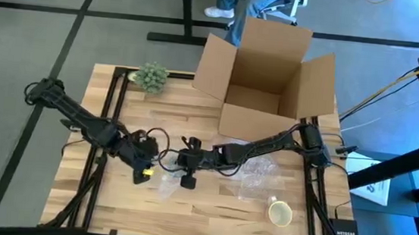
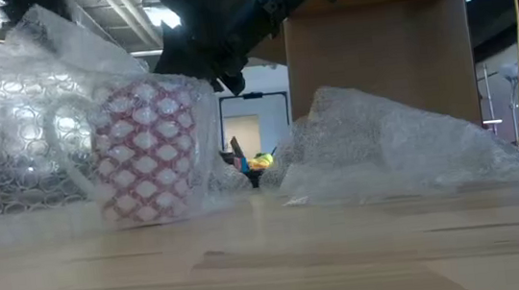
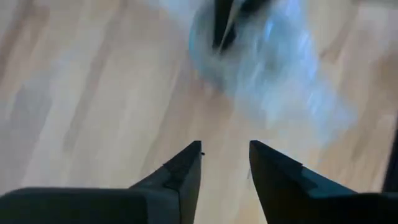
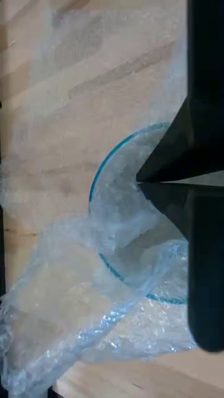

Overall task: Wrap mug
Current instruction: Wrap the red patterned mug with the bubble wrap

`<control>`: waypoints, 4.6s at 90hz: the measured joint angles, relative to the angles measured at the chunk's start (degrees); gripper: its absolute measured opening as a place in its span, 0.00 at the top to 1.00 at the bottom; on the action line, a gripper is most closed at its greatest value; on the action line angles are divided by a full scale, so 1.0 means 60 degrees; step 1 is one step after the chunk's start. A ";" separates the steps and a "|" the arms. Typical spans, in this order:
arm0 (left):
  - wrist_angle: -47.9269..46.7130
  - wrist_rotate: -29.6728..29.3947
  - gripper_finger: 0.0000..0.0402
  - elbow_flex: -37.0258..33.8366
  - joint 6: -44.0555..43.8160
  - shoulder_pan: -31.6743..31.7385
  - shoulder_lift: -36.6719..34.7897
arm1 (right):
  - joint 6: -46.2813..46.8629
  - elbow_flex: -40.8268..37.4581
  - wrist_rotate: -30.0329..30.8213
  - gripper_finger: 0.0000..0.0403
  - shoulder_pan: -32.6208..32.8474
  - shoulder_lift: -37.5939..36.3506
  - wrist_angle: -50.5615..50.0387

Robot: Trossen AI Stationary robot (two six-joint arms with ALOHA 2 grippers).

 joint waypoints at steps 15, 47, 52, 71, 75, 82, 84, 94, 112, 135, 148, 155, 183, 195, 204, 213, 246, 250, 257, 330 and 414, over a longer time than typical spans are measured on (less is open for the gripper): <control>0.2236 -0.0848 0.82 -0.1010 -0.0066 -0.0543 0.0356 | -0.0031 0.0000 0.0000 1.00 0.0000 0.0000 0.0000; 0.5853 -0.1271 0.99 -0.1444 0.2258 0.0566 0.0938 | -0.0033 0.0000 0.0000 1.00 -0.0004 0.0000 -0.0004; 0.5761 -0.0989 1.00 -0.1634 0.2144 0.0817 0.1235 | -0.0034 0.0000 0.0000 1.00 -0.0004 0.0000 -0.0019; 0.5898 -0.0367 1.00 -0.1764 0.1772 0.1302 0.1930 | -0.0052 -0.0017 -0.0050 1.00 -0.0004 -0.0327 -0.0424; 0.5918 -0.0315 1.00 -0.1764 0.1720 0.1316 0.1934 | -0.0052 0.0102 -0.0104 1.00 -0.0004 -0.0488 -0.0852; 0.5929 -0.0323 1.00 -0.1771 0.1702 0.1316 0.1879 | -0.0059 0.0419 -0.0189 1.00 -0.0004 -0.0802 -0.1716; 0.5932 -0.0313 1.00 -0.1774 0.1690 0.1316 0.1857 | -0.0062 0.0531 -0.0179 1.00 -0.0004 -0.0874 -0.1965; 0.6073 -0.0297 1.00 -0.1797 0.1677 0.1316 0.1828 | 0.0004 0.0800 -0.0498 1.00 0.0079 -0.1056 -0.2151; 0.6303 -0.0273 1.00 -0.1804 0.1673 0.1312 0.1806 | 0.0508 0.0798 -0.0680 1.00 0.0310 -0.0368 -0.1401; 0.6218 -0.0305 1.00 -0.1822 0.1609 0.1300 0.1789 | 0.0654 0.0851 -0.0742 1.00 0.0214 0.0306 -0.1737; 0.6216 -0.0291 1.00 -0.1822 0.1584 0.1290 0.1688 | 0.0597 0.0845 -0.0750 1.00 0.0200 0.0327 -0.1821; 0.6091 -0.0210 1.00 -0.1812 0.1588 0.1279 0.1529 | 0.0593 0.0842 -0.0754 1.00 0.0193 0.0339 -0.1778; 0.5943 0.0071 1.00 -0.1451 0.1637 0.0943 0.0510 | 0.0517 0.0760 -0.0604 1.00 0.0113 0.0459 -0.2094; 0.6043 0.0168 1.00 -0.1502 0.1609 0.0834 0.0616 | 0.0520 0.0772 -0.0612 1.00 0.0102 0.0455 -0.1982; 0.5939 -0.0007 1.00 -0.1629 0.1600 0.0832 0.0722 | 0.0487 0.0772 -0.0633 1.00 0.0106 0.0455 -0.1813; 0.5996 -0.0100 1.00 -0.1637 0.1498 0.0853 0.0729 | 0.0480 0.0772 -0.0659 1.00 0.0113 0.0455 -0.1785; 0.6053 -0.0262 1.00 -0.1320 0.2005 0.0784 0.0500 | 0.0480 0.0787 -0.0758 1.00 0.0117 0.0430 -0.1085; 0.6069 -0.0267 1.00 -0.1320 0.2127 0.0784 0.0500 | 0.0480 0.0795 -0.0758 1.00 0.0117 0.0427 -0.0959; 0.6058 -0.0268 1.00 -0.1331 0.2180 0.0793 0.0546 | 0.0473 0.0798 -0.0758 1.00 0.0117 0.0426 -0.0854; 0.6057 -0.1157 1.00 -0.2400 0.1306 0.1207 0.0884 | 0.0114 0.0819 0.0265 1.00 -0.0162 -0.0869 -0.1823; 0.6180 -0.0556 1.00 -0.1542 0.1616 0.1144 0.1359 | 0.0185 0.0805 0.0011 1.00 -0.0189 -0.0508 -0.1955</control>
